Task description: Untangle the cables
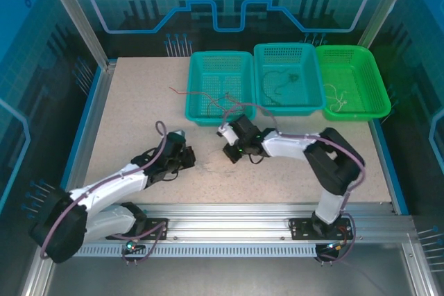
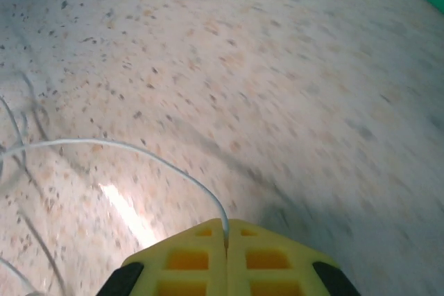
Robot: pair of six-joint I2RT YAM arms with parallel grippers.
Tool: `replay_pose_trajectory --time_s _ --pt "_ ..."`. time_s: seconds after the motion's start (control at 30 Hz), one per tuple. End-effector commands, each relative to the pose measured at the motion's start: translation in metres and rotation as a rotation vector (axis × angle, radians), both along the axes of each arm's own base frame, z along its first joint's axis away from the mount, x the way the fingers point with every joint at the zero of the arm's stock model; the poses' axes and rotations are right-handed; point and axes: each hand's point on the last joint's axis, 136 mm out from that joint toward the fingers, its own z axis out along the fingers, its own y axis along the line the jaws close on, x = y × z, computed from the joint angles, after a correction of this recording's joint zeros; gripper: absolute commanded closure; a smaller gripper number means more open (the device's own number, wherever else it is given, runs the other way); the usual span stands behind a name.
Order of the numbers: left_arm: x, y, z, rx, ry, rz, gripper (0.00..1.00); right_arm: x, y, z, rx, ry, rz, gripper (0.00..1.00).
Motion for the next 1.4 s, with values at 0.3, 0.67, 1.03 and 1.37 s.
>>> replay_pose_trajectory --time_s 0.3,0.67,1.03,1.37 --pt "-0.019 0.075 0.004 0.065 0.032 0.154 1.0 0.013 -0.21 0.087 0.408 -0.121 -0.848 1.0" --pt "0.009 -0.004 0.053 -0.266 -0.164 -0.165 1.0 0.026 -0.284 0.211 0.963 -0.278 -1.049 1.0" --pt "-0.005 -0.029 0.092 -0.321 -0.295 -0.296 1.0 0.143 -0.427 0.246 1.169 -0.456 -1.249 1.0" --pt "-0.01 -0.034 0.098 -0.318 -0.32 -0.293 1.0 0.241 -0.504 0.215 0.816 -0.533 -1.41 0.66"
